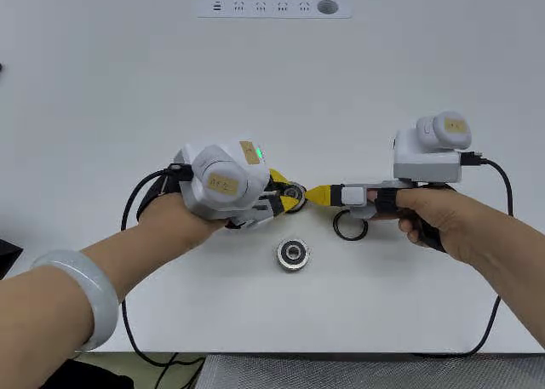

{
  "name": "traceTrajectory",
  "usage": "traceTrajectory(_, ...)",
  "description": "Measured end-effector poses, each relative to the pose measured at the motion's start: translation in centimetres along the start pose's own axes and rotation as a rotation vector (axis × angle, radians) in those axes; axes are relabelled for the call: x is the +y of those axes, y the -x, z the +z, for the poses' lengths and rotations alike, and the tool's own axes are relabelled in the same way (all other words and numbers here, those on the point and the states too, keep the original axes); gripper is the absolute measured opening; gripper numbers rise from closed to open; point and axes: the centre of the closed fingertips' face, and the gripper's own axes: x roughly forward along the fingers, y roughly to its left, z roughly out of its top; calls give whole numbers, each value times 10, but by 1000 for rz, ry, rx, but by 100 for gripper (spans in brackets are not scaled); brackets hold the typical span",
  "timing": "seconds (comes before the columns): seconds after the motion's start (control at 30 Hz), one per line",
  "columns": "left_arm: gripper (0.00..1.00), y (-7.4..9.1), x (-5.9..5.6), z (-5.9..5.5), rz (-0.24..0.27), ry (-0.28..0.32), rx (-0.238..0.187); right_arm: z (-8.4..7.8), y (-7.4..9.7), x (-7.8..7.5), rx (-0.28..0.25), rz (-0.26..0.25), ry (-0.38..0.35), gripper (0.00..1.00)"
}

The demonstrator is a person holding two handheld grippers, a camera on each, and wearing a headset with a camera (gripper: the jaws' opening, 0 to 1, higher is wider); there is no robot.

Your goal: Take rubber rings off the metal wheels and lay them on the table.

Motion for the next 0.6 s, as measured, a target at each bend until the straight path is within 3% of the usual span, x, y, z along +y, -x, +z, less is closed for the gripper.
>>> traceTrajectory(0.6,13,-1,0,-1,-2,-4,3,2,0,6,-16,-1,-13,1)
